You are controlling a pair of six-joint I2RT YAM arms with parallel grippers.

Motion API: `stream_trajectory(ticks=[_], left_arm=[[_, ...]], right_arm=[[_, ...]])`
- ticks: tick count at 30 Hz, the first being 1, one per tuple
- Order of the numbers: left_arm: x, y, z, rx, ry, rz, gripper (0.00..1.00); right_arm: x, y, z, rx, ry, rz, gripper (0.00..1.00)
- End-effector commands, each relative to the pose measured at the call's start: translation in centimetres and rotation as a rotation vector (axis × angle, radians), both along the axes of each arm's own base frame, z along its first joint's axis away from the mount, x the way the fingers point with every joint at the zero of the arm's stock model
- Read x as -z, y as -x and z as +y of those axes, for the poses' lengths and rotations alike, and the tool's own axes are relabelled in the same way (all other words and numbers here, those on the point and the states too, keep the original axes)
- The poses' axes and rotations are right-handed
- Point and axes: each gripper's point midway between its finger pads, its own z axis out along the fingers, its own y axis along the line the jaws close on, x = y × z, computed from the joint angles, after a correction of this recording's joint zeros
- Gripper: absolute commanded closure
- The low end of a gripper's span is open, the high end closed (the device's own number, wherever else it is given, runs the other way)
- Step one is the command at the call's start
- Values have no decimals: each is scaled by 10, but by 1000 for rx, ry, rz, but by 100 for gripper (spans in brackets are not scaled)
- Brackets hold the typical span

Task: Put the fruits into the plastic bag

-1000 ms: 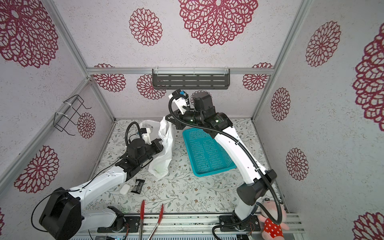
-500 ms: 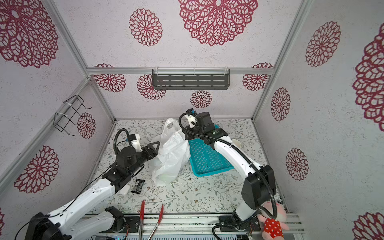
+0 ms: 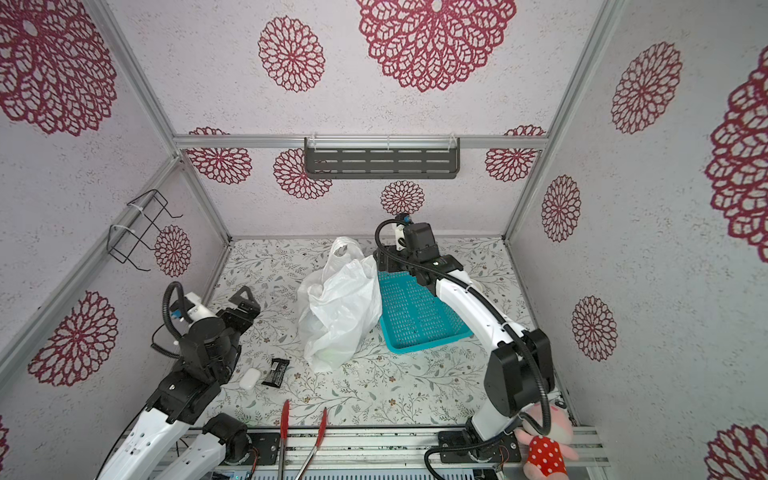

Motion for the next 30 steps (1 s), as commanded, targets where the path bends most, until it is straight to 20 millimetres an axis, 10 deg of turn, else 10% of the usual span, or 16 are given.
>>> stream_trajectory(ticks=[1, 7, 11, 19, 30], left_arm=[[29, 36, 50, -262, -46, 97, 2], [32, 59, 83, -429, -158, 156, 2], [35, 52, 91, -472, -285, 240, 2], [77, 24, 113, -541, -431, 547, 2], [111, -40, 118, -448, -512, 598, 2]], right_arm=[[-36, 11, -54, 215, -12, -109, 9], [-5, 45, -205, 826, 89, -202, 1], [41, 80, -268, 1084, 198, -308, 1], [111, 119, -298, 1150, 406, -390, 1], [136, 73, -268, 869, 425, -439, 1]])
